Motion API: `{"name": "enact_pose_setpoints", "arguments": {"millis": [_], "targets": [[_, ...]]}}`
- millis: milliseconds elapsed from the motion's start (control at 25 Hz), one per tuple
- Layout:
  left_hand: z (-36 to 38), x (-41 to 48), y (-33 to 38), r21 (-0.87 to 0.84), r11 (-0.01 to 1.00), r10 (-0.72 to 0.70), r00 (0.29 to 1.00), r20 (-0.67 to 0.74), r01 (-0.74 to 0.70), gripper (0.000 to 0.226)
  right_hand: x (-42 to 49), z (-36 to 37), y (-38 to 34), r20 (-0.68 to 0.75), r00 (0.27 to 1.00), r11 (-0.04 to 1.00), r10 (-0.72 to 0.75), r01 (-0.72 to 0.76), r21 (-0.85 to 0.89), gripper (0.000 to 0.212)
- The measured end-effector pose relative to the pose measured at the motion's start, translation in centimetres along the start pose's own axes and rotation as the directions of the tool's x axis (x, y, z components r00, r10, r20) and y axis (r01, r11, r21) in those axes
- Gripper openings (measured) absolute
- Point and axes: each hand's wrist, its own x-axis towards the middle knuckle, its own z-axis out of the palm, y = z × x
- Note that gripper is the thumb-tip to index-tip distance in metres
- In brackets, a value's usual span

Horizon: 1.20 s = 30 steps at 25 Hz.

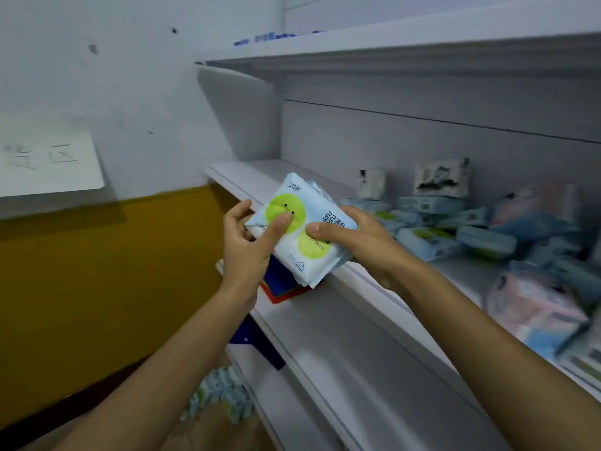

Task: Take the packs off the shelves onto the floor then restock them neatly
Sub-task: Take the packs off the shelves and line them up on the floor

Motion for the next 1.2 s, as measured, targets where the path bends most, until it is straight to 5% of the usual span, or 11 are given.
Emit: {"name": "enact_pose_setpoints", "arguments": {"millis": [80, 200, 360, 480, 720, 880, 1040, 1200], "targets": [[-4.2, 0.5, 0.2, -0.097, 0.993, -0.06, 0.996, 0.072, 0.067, 0.089, 1.7, 4.7, 1.0, -0.004, 1.0, 0.998, 0.007, -0.007, 0.056, 0.051], [-11.1, 1.3, -0.2, -0.255, 0.937, -0.176, 0.953, 0.246, 0.239, 0.065, 3.5, 11.7, 3.2, 0.091, 0.994, 0.992, 0.063, -0.072, 0.1, 0.042], [-20.6, 2.0, -2.1, -0.05, 0.969, -0.243, 0.969, -0.048, 0.241, 0.081, 4.8, 20.7, 6.3, 0.111, 0.994, 0.999, 0.025, -0.028, 0.029, 0.053], [-25.8, 2.6, -3.8, 0.017, 0.951, -0.309, 0.951, -0.011, 0.309, 0.086, 6.1, 26.0, 8.6, 0.266, 0.964, 0.996, 0.002, -0.024, 0.08, 0.038], [-34.4, 4.0, -9.0, -0.183, 0.783, -0.57, 0.804, 0.172, 0.594, 0.055, 10.0, 30.7, 16.3, 0.214, 0.924, 0.876, 0.318, -0.373, 0.306, 0.059], [-36.6, 5.9, -14.3, -0.225, 0.734, -0.668, 0.742, -0.067, 0.641, 0.054, 14.1, 31.5, 22.8, 0.106, 0.85, 0.769, 0.516, -0.514, 0.381, 0.036], [-39.3, 10.5, -19.2, -0.218, 0.715, -0.698, 0.665, -0.265, 0.664, 0.057, 19.2, 30.0, 29.6, -0.113, 0.808, 0.8, 0.578, -0.534, 0.273, 0.036], [-37.2, 14.6, -24.9, -0.154, 0.651, -0.742, 0.58, -0.336, 0.744, 0.036, 22.1, 32.9, 33.1, -0.012, 0.84, 0.838, 0.543, -0.541, 0.073, 0.041]]}}
